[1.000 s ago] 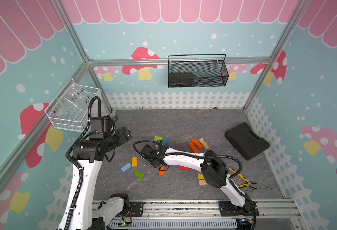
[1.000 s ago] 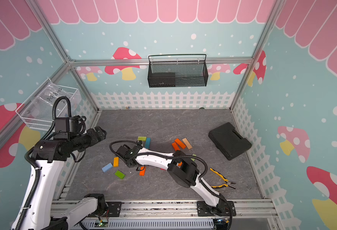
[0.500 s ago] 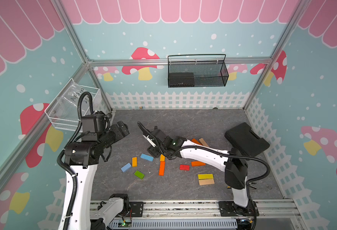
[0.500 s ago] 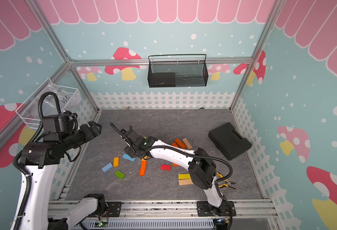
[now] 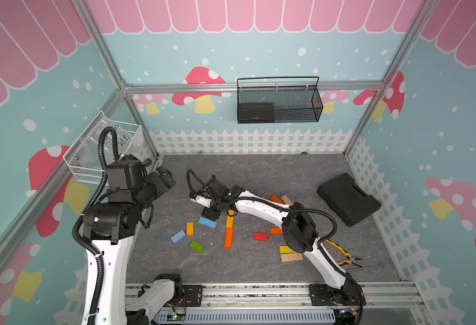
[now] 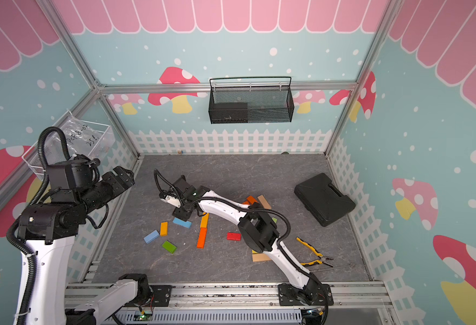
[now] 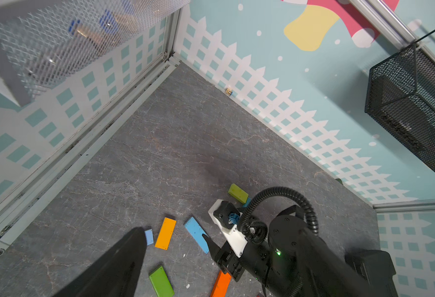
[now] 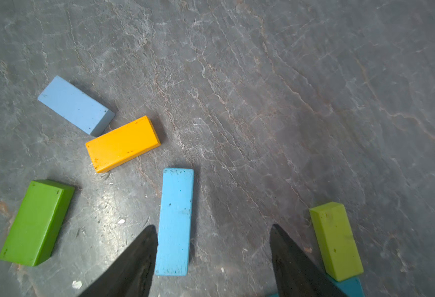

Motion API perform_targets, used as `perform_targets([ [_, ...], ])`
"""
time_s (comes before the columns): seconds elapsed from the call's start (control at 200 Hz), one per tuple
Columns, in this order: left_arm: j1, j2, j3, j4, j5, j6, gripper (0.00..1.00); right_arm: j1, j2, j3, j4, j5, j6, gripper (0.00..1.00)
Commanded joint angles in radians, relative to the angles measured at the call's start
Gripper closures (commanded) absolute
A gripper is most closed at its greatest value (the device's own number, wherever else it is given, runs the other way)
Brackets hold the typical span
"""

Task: Assemble a giraffe with building blocks
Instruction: Pick up the building block from the center of the board.

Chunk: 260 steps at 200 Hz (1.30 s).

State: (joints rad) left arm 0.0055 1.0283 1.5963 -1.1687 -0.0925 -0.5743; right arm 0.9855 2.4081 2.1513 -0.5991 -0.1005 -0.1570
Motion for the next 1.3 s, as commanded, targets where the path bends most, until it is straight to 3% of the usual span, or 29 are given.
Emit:
perform_targets([
  [0.0, 0.005, -0.014, -0.015, 0.009, -0.017, -0.020, 0.07, 0.001, 0.058, 0.051, -0.077, -0.024, -0.042, 0.29],
  [0.891, 0.005, -0.038, -0.068, 0.030, 0.008, -0.009, 0.06, 0.022, 0.174, 0.141, -0.151, -0.052, -0.023, 0.27],
  [1.066, 0.006, -0.036, -0.081, 0.036, 0.021, -0.013, 0.06, 0.022, 0.197, 0.160, -0.161, -0.039, -0.015, 0.32],
  [1.296, 0.005, -0.037, -0.091, 0.037, 0.038, -0.016, 0.06, 0.023, 0.214, 0.171, -0.170, -0.029, -0.010, 0.46],
])
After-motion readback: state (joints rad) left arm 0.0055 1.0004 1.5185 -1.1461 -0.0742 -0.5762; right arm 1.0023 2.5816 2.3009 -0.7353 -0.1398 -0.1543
